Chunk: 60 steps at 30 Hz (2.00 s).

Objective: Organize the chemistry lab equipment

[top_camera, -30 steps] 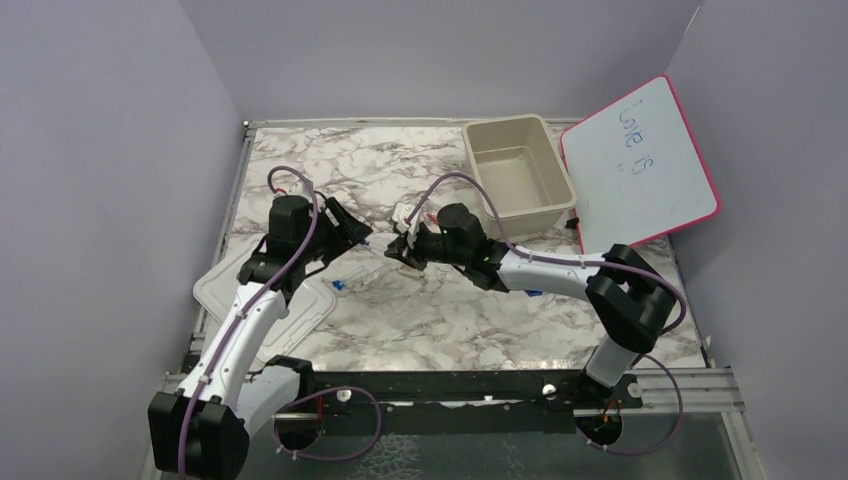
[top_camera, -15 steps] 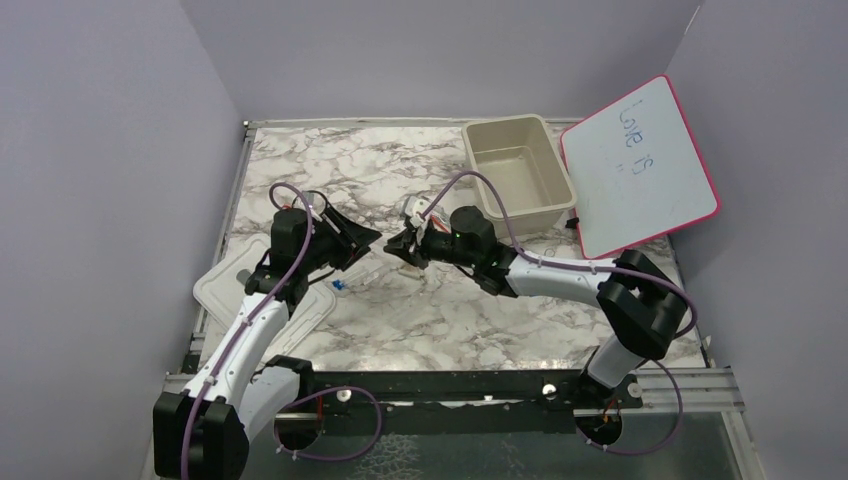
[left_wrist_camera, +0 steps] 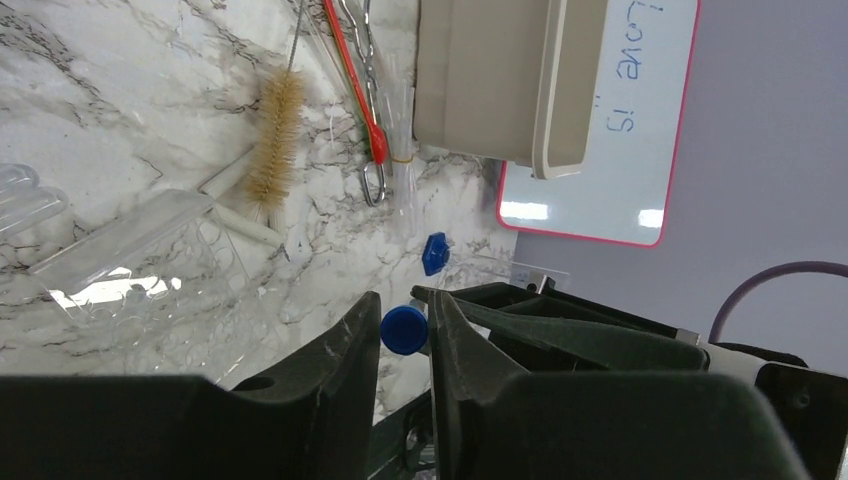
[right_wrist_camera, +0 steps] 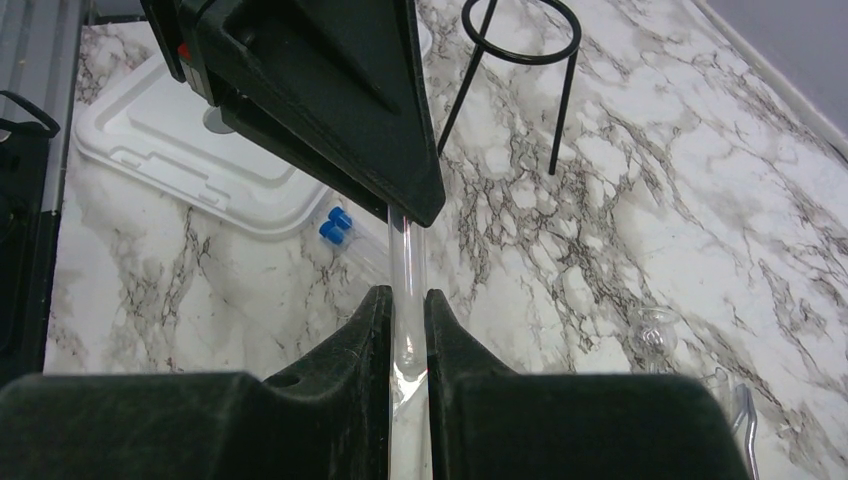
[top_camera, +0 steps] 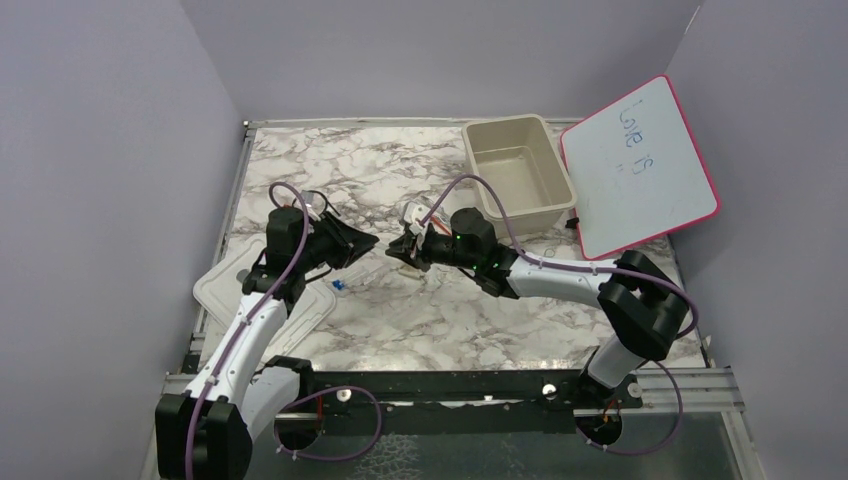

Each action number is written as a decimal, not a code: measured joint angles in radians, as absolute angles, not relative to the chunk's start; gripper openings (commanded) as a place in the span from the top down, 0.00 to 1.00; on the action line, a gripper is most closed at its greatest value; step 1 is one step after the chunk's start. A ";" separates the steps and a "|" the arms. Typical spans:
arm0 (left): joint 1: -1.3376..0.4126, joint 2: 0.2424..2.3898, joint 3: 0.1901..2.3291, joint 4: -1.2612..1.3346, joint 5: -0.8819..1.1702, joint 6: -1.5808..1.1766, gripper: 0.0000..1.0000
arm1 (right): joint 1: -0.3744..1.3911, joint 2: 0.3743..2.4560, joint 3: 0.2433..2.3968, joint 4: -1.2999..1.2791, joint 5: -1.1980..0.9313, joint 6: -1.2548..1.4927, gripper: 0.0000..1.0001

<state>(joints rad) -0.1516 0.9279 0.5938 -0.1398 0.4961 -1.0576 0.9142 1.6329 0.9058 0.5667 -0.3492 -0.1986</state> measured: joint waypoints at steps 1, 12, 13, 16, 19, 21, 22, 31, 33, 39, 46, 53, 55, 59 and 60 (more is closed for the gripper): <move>-0.152 0.929 0.595 -0.141 0.501 -1.053 0.77 | 0.914 1.633 0.906 0.563 -0.352 -0.204 0.88; -0.152 0.934 0.624 -0.186 0.495 -0.956 0.90 | 0.914 1.633 0.941 0.481 -0.356 -0.208 0.39; -0.152 0.934 0.632 -0.197 0.477 -0.935 0.90 | 0.914 1.632 0.945 0.474 -0.355 -0.200 0.37; -0.152 0.933 0.664 -0.237 0.416 -0.862 0.90 | 0.914 1.617 0.945 0.456 -0.345 -0.160 0.36; -0.169 0.935 0.706 -0.287 0.321 -0.776 0.90 | 0.914 1.571 0.943 0.408 -0.293 -0.077 0.36; -0.194 0.947 0.733 -0.317 0.264 -0.737 0.90 | 0.914 1.536 0.944 0.368 -0.239 -0.006 0.38; -0.218 0.961 0.746 -0.333 0.222 -0.717 0.90 | 0.914 1.523 0.946 0.343 -0.213 0.036 0.40; -0.522 1.077 0.773 -0.459 -0.154 -0.661 0.90 | 0.914 1.503 0.951 0.077 0.035 0.341 0.41; -0.581 1.076 0.773 -0.474 -0.232 -0.661 0.90 | 0.914 1.512 0.951 0.043 0.078 0.367 0.40; -0.725 1.080 0.773 -0.515 -0.446 -0.680 0.90 | 0.914 1.527 0.928 0.009 0.148 0.419 0.40; -0.756 1.119 0.751 -0.532 -0.576 -0.723 0.90 | 0.914 1.527 0.919 0.010 0.168 0.446 0.40; -0.767 1.114 0.694 -0.501 -0.628 -0.746 0.90 | 0.914 1.530 0.919 0.011 0.179 0.455 0.40; -0.770 1.104 0.677 -0.469 -0.630 -0.744 0.90 | 0.914 1.535 0.919 0.011 0.184 0.456 0.40; -0.774 1.089 0.653 -0.420 -0.630 -0.739 0.90 | 0.914 1.547 0.919 0.007 0.194 0.463 0.40; -0.775 1.085 0.647 -0.408 -0.630 -0.735 0.90 | 0.914 1.547 0.919 0.006 0.196 0.464 0.40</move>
